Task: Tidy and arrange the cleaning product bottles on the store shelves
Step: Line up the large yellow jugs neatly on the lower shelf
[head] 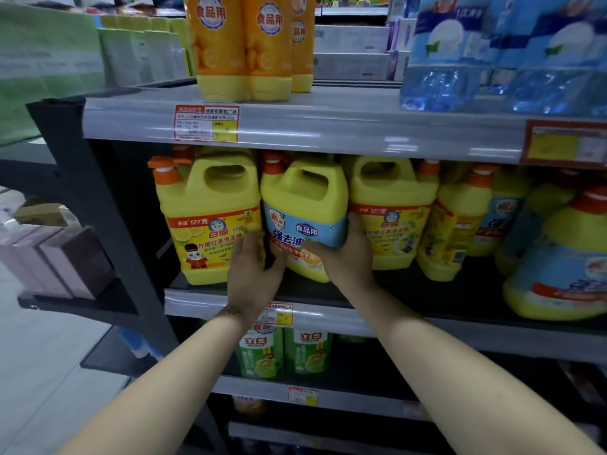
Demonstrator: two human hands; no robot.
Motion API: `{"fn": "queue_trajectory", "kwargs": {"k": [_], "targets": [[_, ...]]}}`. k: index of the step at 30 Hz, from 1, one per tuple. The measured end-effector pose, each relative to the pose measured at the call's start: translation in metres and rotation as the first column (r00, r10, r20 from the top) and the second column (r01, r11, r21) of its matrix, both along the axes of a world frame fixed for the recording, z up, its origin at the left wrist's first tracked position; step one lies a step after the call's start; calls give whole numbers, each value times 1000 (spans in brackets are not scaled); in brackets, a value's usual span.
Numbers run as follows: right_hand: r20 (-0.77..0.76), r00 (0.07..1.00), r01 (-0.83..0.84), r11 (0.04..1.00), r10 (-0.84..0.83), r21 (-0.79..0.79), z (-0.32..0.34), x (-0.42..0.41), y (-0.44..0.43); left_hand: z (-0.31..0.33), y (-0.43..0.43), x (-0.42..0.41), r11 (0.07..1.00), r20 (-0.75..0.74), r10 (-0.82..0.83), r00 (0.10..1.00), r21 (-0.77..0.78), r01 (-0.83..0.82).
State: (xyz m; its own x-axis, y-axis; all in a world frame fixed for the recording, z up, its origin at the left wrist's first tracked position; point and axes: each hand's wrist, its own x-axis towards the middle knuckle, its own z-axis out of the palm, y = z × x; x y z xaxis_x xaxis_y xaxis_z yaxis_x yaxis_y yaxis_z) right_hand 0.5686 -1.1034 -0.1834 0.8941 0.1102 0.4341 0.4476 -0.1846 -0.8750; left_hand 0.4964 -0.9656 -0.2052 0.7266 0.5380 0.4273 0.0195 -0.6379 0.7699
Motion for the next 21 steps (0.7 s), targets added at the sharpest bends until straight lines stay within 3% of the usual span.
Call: {"fn": "queue_trajectory", "kwargs": {"k": [3,9,17,21], "targets": [[66,993,-100,995,100,3,-4,-6,-34,6,-12,-2,965,87,-152,985,-203,167],[-24,982,-187,980,189,72,7,-18,-101,15,-48,11,740,164,-497,852,-432,515],[-86,988,-123,992,126,37,17,-23,-206,28,-145,29,662,207,-580,788,-445,603],[-44,995,-92,996,91,-17,29,-32,-268,33,-201,35,575,203,-691,693,-427,698]]}}
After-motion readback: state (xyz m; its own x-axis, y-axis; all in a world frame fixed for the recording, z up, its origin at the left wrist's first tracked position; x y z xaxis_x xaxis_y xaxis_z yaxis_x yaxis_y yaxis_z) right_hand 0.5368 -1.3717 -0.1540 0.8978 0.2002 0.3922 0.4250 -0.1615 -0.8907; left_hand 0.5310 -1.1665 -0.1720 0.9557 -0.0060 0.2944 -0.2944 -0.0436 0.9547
